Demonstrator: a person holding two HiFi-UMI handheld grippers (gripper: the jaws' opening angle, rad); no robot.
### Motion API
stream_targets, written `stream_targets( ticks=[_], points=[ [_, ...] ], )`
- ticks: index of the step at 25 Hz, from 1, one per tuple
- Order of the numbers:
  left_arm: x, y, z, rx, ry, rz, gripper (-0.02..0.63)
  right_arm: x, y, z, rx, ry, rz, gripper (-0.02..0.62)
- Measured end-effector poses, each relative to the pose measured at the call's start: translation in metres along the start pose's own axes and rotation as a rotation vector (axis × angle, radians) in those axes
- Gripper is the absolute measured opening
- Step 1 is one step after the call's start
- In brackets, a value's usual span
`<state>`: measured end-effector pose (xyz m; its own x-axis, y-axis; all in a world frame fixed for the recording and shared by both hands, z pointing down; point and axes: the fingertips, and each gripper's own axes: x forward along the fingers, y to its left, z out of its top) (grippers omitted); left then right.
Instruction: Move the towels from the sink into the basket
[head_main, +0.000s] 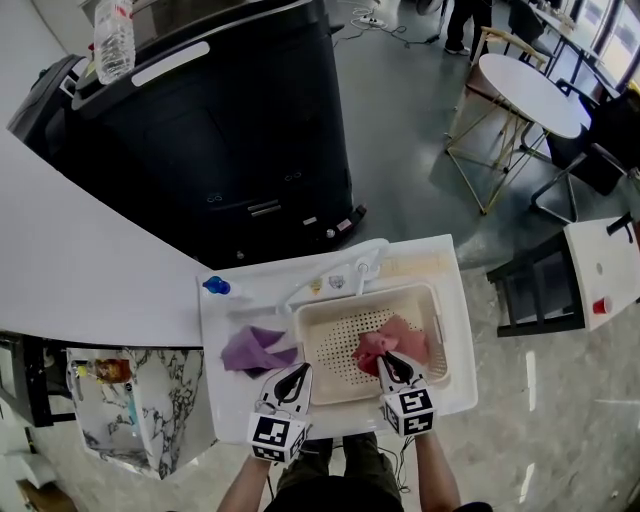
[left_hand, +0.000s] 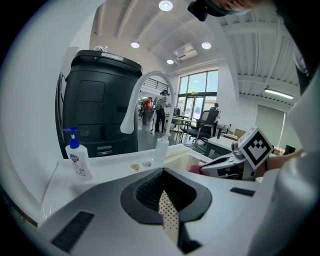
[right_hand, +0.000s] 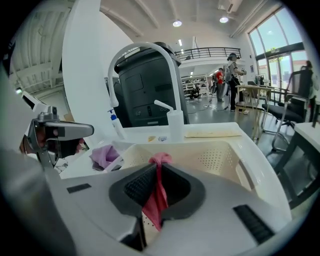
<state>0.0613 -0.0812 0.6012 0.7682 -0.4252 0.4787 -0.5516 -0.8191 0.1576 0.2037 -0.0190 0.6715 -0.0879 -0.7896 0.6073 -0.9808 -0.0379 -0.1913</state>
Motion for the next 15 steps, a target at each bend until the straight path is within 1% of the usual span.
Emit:
stream_targets(
  ticks=[8, 11, 14, 15],
  points=[
    [0.0049, 0.0030, 0.0007, 0.004, 0.005, 0.006, 0.003, 0.0044, -0.0034, -0.0076, 0.010, 0.029, 0.004, 0.048],
    [0.0059, 0.0034, 0.0013, 0.005, 0.008, 0.006, 0.003, 0.0038, -0.0049, -0.0076, 0.014, 0.024, -0.002, 0.054],
    [0.0062, 0.0035, 0.0015, 0.005, 0.005, 0.005, 0.003, 0.0030, -0.0039, -0.0037, 0.024, 0.001, 0.007, 0.116],
    [0.0061, 0.0034, 0.0014, 0.005, 0.005, 0.004, 0.003, 0.0028, -0.0035, -0.0022, 0.027, -0.006, 0.009, 0.151]
  ],
)
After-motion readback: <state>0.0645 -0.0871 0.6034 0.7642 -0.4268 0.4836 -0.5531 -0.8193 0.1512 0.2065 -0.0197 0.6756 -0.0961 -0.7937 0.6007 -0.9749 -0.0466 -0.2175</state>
